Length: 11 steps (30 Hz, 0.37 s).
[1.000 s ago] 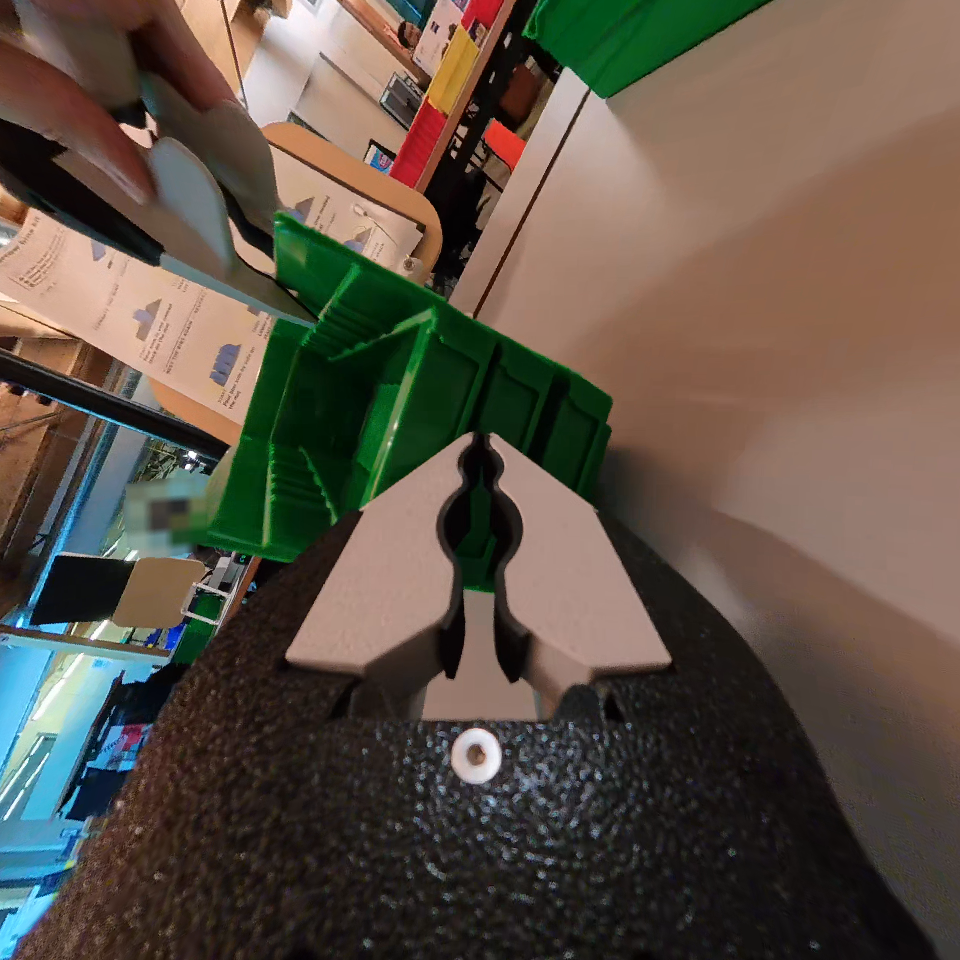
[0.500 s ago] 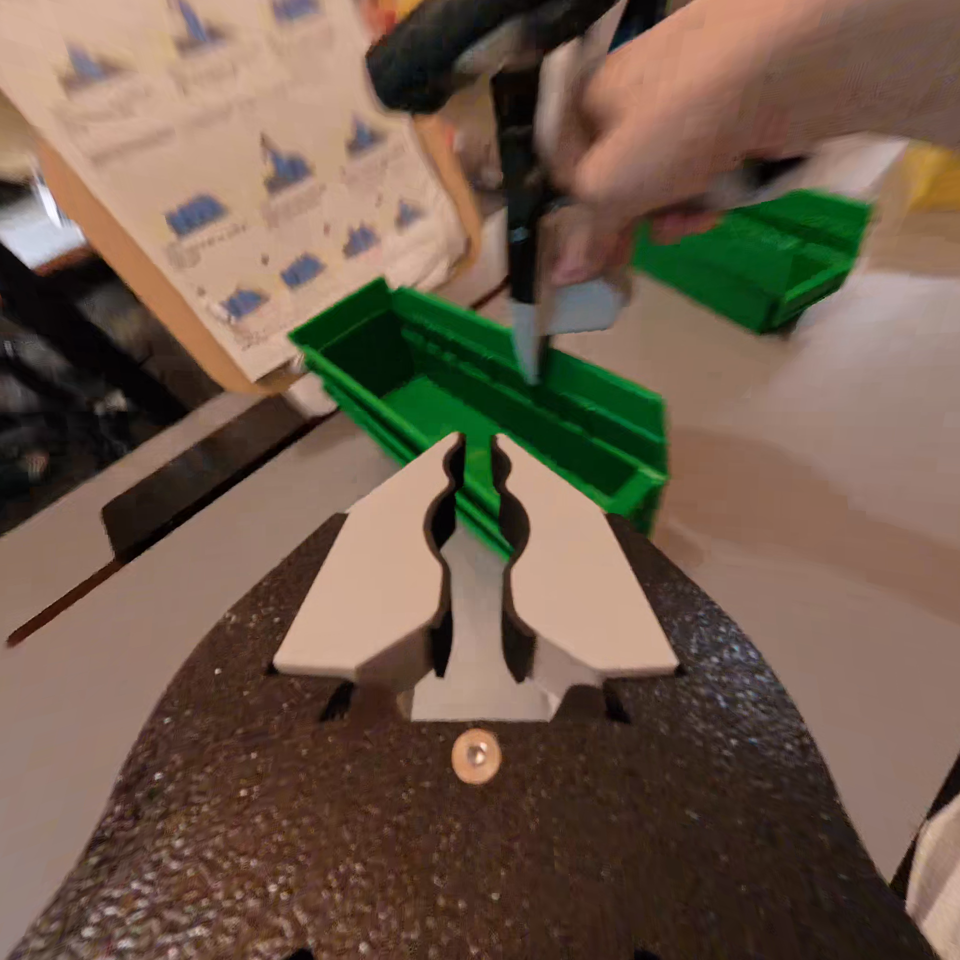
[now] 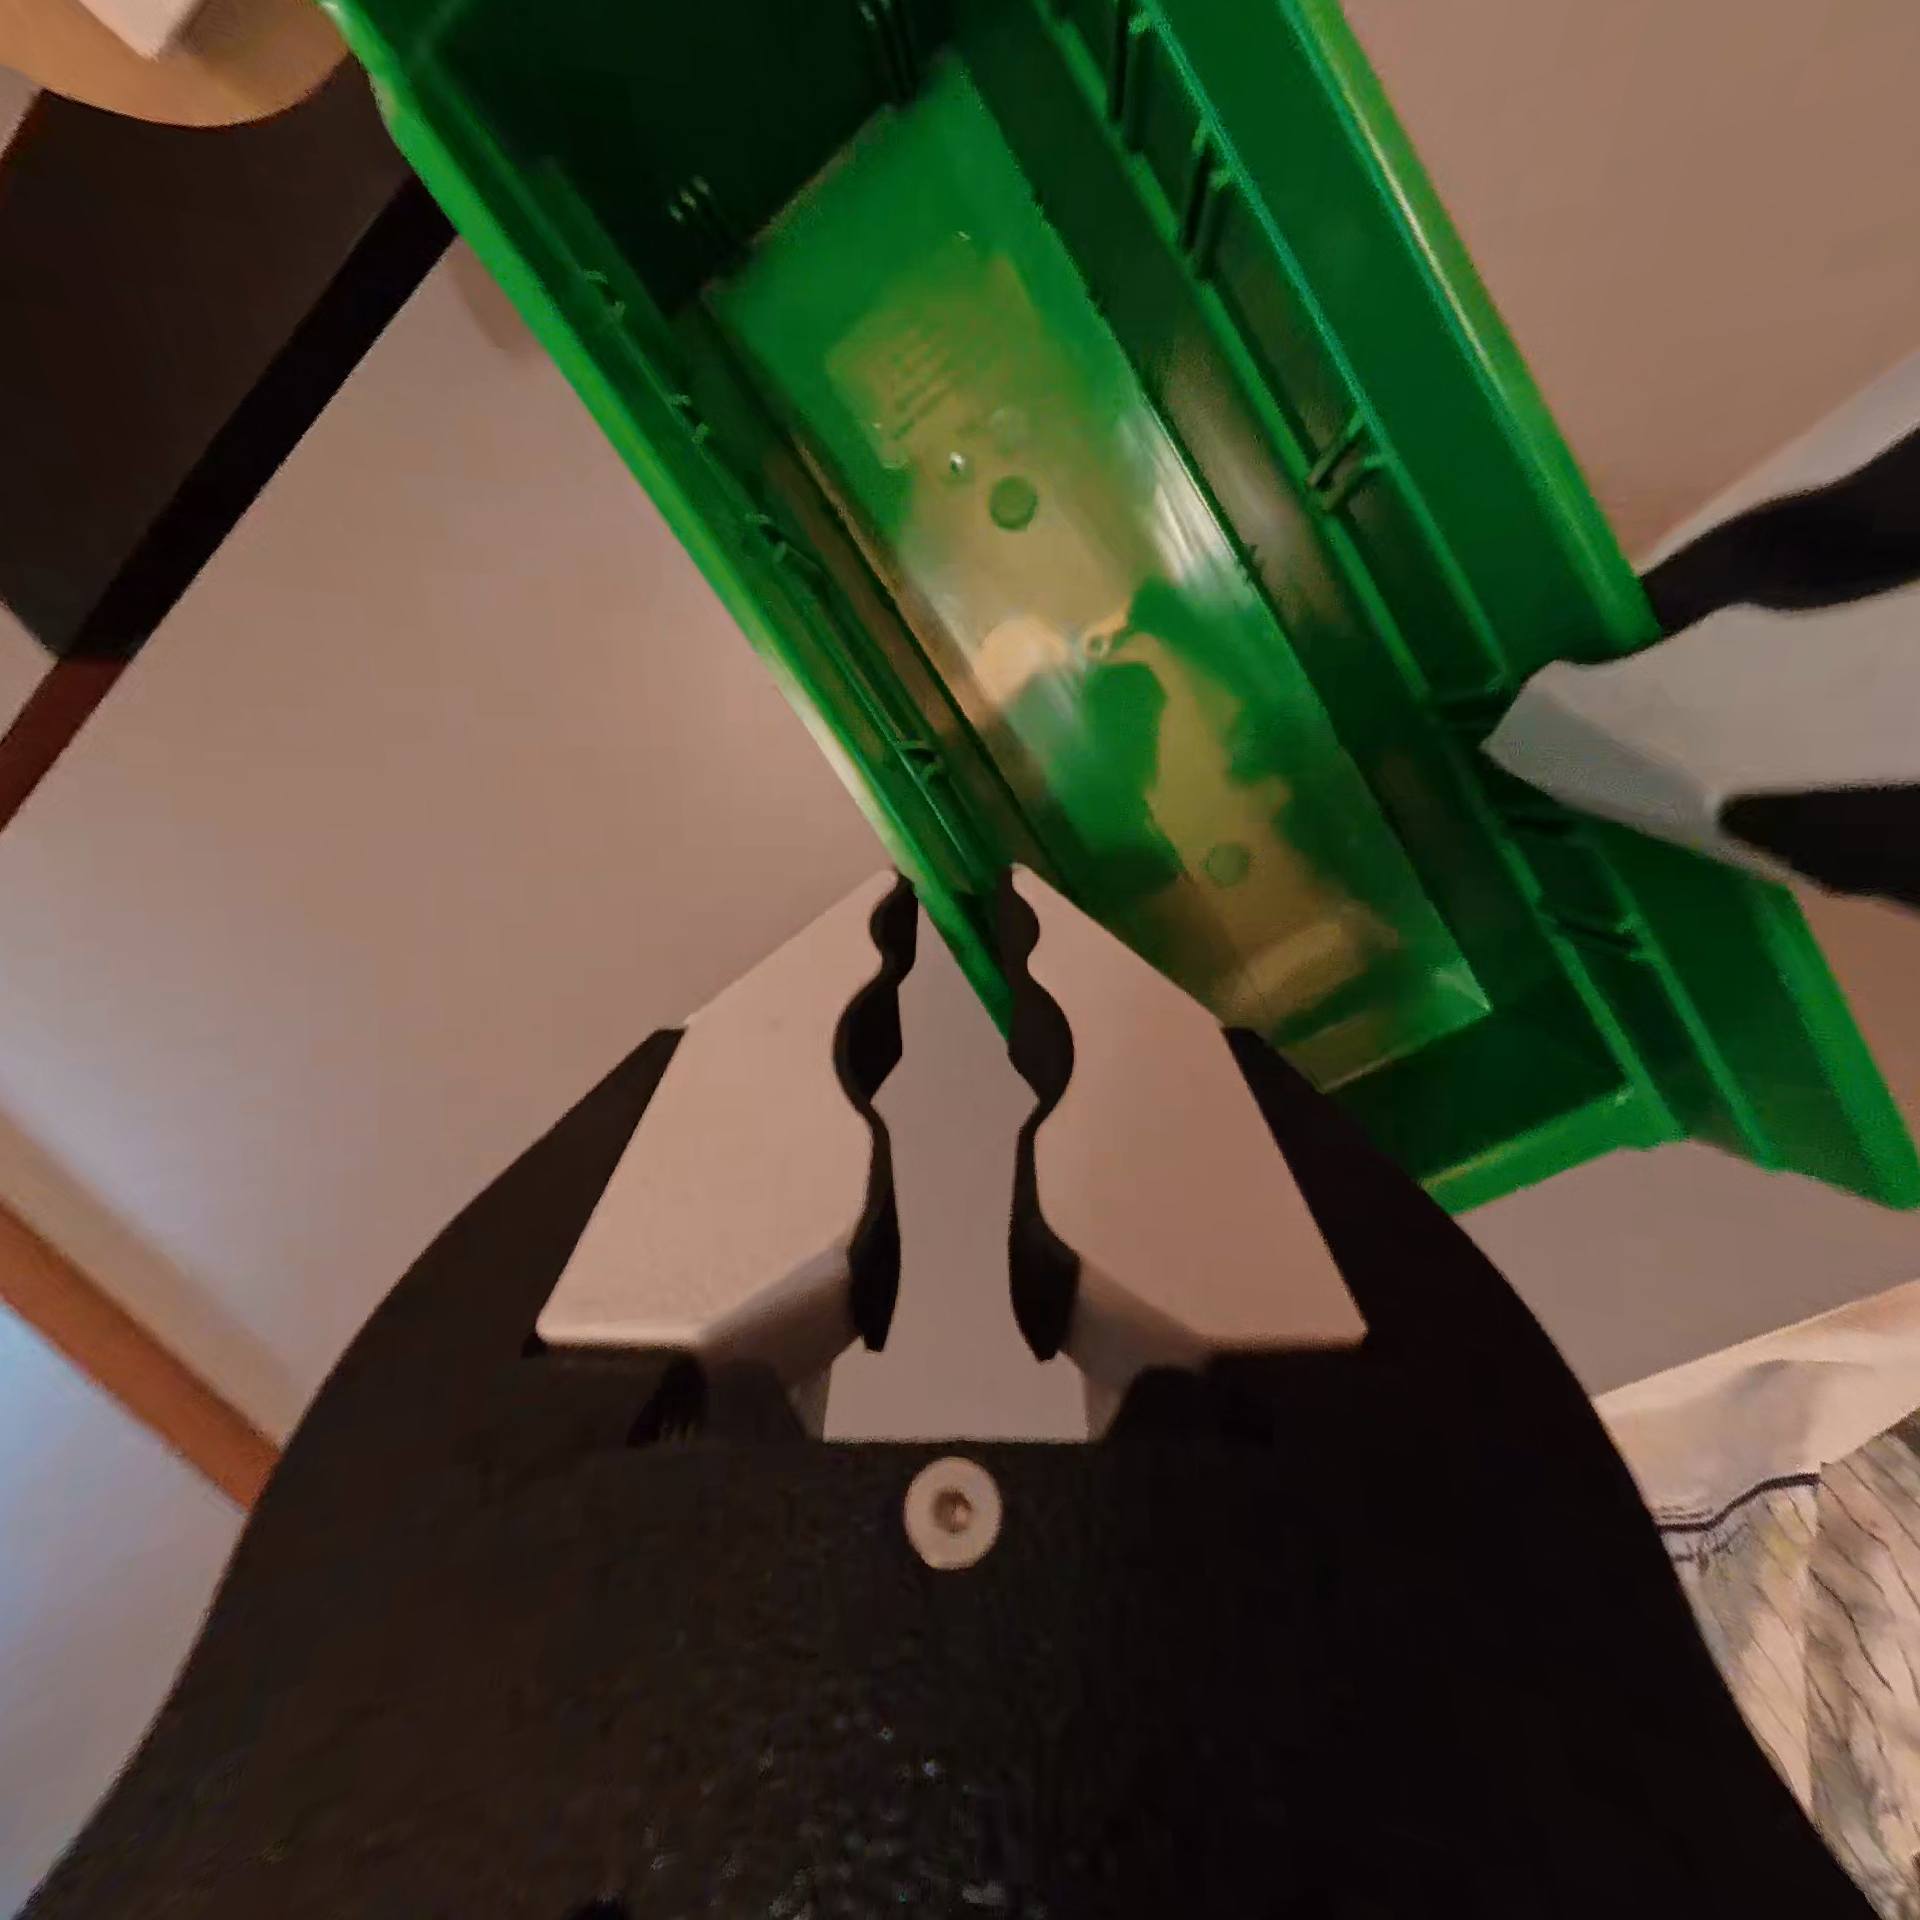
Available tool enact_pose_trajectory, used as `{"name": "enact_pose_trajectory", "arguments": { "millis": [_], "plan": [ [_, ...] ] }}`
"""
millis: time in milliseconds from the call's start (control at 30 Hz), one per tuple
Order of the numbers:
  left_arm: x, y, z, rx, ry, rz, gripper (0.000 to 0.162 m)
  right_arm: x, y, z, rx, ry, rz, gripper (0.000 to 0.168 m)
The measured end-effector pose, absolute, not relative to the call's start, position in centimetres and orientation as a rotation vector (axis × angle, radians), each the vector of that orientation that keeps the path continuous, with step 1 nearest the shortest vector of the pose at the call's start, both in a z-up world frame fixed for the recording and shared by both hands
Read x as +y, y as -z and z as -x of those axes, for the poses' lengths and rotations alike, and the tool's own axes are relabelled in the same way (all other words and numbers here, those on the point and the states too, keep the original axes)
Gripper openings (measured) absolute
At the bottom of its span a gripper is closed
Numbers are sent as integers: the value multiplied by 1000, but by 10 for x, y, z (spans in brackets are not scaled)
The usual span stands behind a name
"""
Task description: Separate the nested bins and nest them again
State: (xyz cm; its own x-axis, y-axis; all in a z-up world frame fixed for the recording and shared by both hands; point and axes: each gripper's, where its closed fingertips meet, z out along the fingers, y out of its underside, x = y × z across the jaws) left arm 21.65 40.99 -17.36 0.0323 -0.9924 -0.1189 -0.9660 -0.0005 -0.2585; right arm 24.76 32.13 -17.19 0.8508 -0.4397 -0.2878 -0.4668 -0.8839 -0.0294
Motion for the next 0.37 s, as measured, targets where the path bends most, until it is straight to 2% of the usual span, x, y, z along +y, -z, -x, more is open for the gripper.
{"name": "enact_pose_trajectory", "arguments": {
  "millis": [33, 167, 367],
  "plan": [
    [412, 166, -216, 2003, 106, 2043, 12, 324, 164, -245, 694, -424, 2930, 7],
    [416, 117, -217, 1932, 124, 1998, 10, 333, 132, -244, 645, -353, 2889, 7],
    [423, 106, -217, 1869, 219, 2043, 7, 342, 119, -234, 658, -452, 2807, 7]
  ]
}}
